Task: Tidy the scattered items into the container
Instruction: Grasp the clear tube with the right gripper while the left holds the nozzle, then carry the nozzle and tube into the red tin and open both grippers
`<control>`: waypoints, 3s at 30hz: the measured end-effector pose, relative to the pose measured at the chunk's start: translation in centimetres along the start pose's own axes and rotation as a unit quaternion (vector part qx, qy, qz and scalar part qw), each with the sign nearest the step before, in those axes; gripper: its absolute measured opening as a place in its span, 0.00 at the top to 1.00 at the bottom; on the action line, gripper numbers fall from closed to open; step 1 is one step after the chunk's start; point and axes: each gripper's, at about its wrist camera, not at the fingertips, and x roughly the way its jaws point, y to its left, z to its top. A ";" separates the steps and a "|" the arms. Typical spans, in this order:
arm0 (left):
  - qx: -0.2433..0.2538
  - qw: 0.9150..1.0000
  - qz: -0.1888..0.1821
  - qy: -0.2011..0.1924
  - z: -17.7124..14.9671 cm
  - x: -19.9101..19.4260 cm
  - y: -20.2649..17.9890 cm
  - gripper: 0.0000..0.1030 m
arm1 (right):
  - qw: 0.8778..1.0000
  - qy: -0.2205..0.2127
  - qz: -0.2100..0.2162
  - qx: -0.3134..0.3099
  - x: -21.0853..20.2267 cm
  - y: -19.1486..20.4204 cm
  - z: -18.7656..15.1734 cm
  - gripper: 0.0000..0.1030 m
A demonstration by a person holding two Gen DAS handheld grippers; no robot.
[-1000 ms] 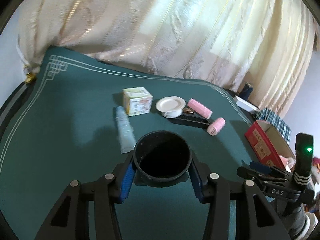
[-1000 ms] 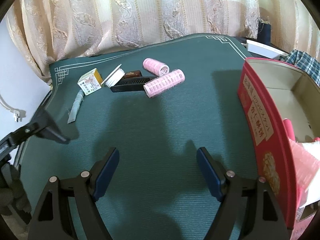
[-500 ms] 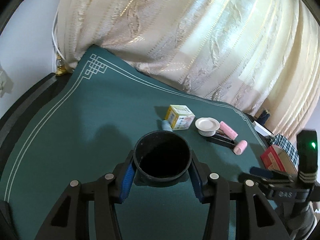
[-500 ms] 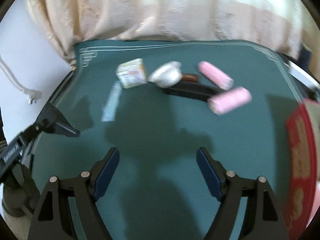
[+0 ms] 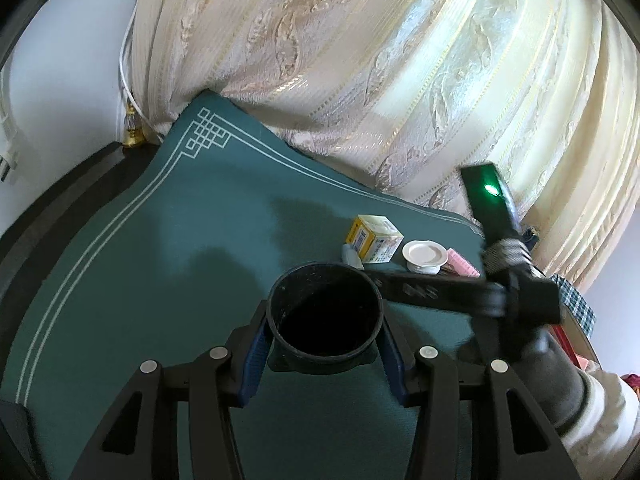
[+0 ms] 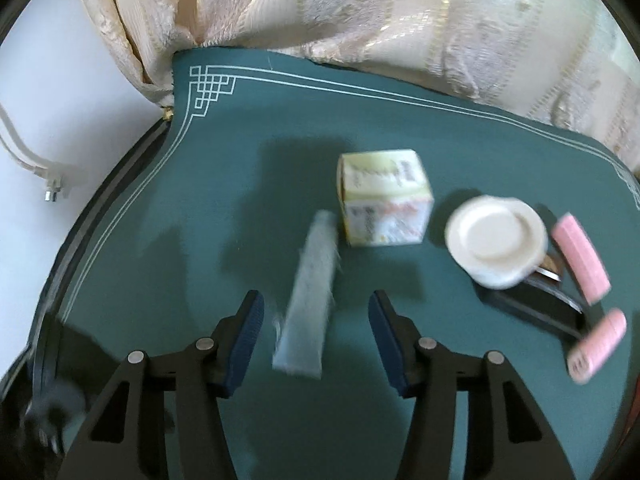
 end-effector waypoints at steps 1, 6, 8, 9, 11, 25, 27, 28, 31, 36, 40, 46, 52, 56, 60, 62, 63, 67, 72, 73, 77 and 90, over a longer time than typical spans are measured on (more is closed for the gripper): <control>-0.001 1.000 -0.002 0.001 0.0 0.1 0.1 0.50 | 1.000 0.002 -0.003 -0.001 0.5 0.1 0.3 0.44; -0.008 1.000 -0.006 0.006 -0.1 0.4 0.8 0.50 | 1.000 0.007 -0.020 -0.009 2.5 0.5 1.1 0.48; -0.010 1.000 -0.007 0.008 -0.1 0.4 0.9 0.50 | 0.999 0.006 -0.030 -0.018 2.8 0.9 1.3 0.50; -0.010 1.000 -0.007 0.008 -0.1 0.4 0.9 0.50 | 0.999 0.006 -0.036 -0.024 2.8 1.0 1.3 0.52; -0.009 1.000 -0.007 0.009 0.0 0.4 0.9 0.50 | 0.998 0.002 -0.058 -0.040 2.9 1.3 1.1 0.60; 0.003 1.000 -0.006 0.012 -0.3 0.1 -0.5 0.50 | 0.999 -0.022 -0.031 -0.004 -2.8 -0.9 -2.9 0.75; 0.007 1.000 -0.010 0.012 -0.3 -0.2 -1.2 0.50 | 0.999 -0.032 -0.023 0.010 -4.4 -1.5 -3.7 0.75; 0.009 1.000 -0.013 0.012 -0.3 -0.3 -1.6 0.50 | 0.999 -0.036 -0.022 0.016 -5.1 -1.7 -4.1 0.75; 0.015 1.000 -0.023 0.012 -0.5 -0.9 -3.0 0.50 | 0.998 -0.050 -0.015 0.032 -7.5 -2.5 -5.3 0.75; 0.036 0.999 -0.035 0.011 -0.7 -1.9 -5.8 0.50 | 0.996 -0.075 -0.011 0.054 -11.5 -3.9 -7.7 0.75; 0.054 0.997 -0.045 0.007 -0.9 -2.8 -8.3 0.50 | 0.993 -0.094 -0.016 0.070 -14.3 -5.4 -9.4 0.75; 0.088 0.994 -0.065 0.013 -1.6 -3.2 -13.0 0.50 | 0.987 -0.121 -0.030 0.096 -17.7 -8.3 -11.9 0.75; 0.117 0.988 -0.095 0.025 -2.5 -2.7 -17.9 0.50 | 0.979 -0.155 -0.064 0.114 -21.6 -11.8 -15.0 0.75; 0.146 0.981 -0.123 0.036 -3.1 -2.3 -22.2 0.50 | 0.971 -0.174 -0.081 0.140 -24.0 -14.9 -17.0 0.75; 0.166 0.974 -0.148 0.044 -3.6 -1.9 -25.7 0.50 | 0.962 -0.191 -0.102 0.168 -26.4 -18.2 -19.0 0.75; 0.174 0.970 -0.160 0.049 -3.9 -1.7 -27.4 0.50 | 0.956 -0.198 -0.114 0.182 -27.6 -19.9 -20.1 0.75; 0.179 0.968 -0.168 0.053 -4.0 -1.5 -28.4 0.50 | 0.955 -0.200 -0.118 0.187 -28.0 -20.5 -20.5 0.75; 0.195 0.960 -0.192 0.064 -4.5 -0.7 -31.4 0.50 | 0.948 -0.201 -0.134 0.208 -29.4 -23.0 -22.4 0.75; 0.217 0.949 -0.215 0.078 -5.3 -0.2 -34.6 0.50 | 0.944 -0.196 -0.139 0.226 -29.8 -25.0 -24.0 0.75; 0.222 0.947 -0.220 0.082 -5.5 0.0 -35.2 0.50 | 0.944 -0.194 -0.140 0.227 -29.7 -25.2 -24.2 0.75; 0.231 0.941 -0.231 0.092 -5.9 0.5 -36.6 0.50 | 0.943 -0.190 -0.140 0.233 -29.5 -26.0 -24.8 0.75; 0.254 0.925 -0.260 0.113 -6.7 2.7 -40.4 0.50 | 0.937 -0.186 -0.150 0.255 -29.5 -28.3 -25.8 0.75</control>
